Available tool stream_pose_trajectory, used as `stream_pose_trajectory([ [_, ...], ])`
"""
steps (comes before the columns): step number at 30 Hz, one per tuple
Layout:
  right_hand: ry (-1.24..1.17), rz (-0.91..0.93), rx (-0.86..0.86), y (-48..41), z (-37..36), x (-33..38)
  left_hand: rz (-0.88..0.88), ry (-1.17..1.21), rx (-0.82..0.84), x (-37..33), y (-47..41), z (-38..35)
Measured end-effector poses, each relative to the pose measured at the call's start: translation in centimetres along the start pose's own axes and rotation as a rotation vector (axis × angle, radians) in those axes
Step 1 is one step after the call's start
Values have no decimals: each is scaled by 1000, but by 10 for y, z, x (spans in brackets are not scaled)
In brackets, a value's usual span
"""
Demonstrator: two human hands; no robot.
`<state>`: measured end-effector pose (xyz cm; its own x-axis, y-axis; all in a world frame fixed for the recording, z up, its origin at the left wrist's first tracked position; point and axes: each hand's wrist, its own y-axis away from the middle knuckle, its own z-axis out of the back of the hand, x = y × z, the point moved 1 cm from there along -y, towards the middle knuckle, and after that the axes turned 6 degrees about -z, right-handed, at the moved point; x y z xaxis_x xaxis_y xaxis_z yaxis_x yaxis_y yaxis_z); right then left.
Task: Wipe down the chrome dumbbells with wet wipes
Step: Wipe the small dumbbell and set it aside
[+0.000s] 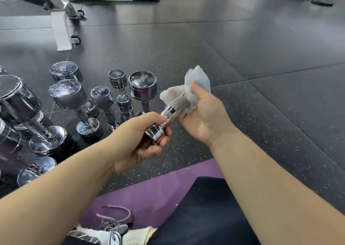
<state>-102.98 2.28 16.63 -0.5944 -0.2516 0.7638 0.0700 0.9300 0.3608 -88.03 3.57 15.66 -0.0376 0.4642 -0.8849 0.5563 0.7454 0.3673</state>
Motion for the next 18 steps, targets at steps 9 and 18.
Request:
stream_pose_trajectory([
  [9, 328, 65, -147, -1, 8, -7, -102, 105, -203, -1, -6, 2],
  [18, 147, -130, 96, 0, 5, 6, -181, -81, -261, 10, -14, -6],
])
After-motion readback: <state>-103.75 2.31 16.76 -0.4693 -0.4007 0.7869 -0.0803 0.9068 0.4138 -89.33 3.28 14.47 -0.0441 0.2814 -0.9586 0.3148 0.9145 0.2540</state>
